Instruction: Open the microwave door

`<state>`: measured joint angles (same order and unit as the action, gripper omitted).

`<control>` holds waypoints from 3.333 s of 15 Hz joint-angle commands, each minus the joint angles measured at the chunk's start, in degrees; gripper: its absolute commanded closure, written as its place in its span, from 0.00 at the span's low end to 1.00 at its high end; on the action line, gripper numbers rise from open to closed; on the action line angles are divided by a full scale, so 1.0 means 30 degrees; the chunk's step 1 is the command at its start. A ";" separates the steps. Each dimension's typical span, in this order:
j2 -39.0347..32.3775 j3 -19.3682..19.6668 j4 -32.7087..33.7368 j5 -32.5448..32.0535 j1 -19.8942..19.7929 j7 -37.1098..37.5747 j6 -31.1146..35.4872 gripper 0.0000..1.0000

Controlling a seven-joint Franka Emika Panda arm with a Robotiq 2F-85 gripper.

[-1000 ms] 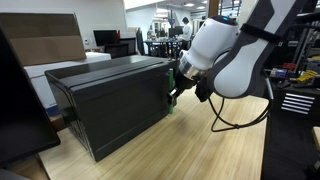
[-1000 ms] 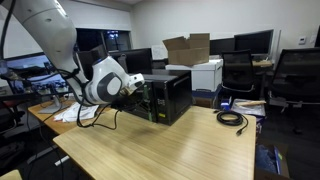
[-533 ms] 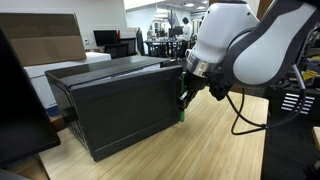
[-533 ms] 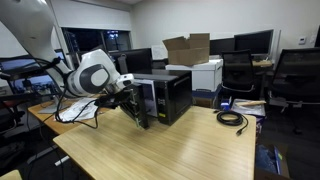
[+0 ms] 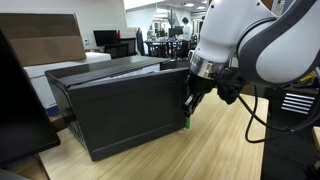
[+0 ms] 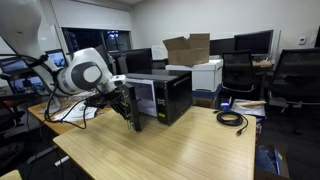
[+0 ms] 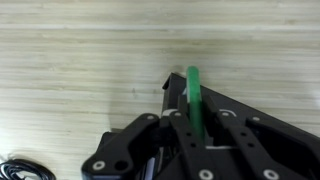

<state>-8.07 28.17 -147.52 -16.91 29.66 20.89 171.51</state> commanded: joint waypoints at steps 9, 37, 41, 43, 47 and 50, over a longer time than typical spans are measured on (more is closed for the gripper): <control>0.1148 -0.0796 0.0453 -0.2038 0.3192 0.4008 -0.5481 0.95; 0.3121 -1.1354 1.0018 -0.6434 -0.6145 1.4827 -1.5773 0.25; 0.2930 -1.0774 0.9456 -0.6801 -0.7543 1.4334 -1.4331 0.50; 0.2739 -1.0505 0.9093 -0.6721 -0.8011 1.4064 -1.3307 0.65; 0.2091 -1.0426 0.8284 -0.6004 -0.8253 1.3949 -1.1805 0.92; 0.1403 -1.0878 0.7951 -0.4609 -0.7758 1.3545 -1.1887 1.00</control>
<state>-2.74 -3.26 -122.42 -34.74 5.58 63.33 134.70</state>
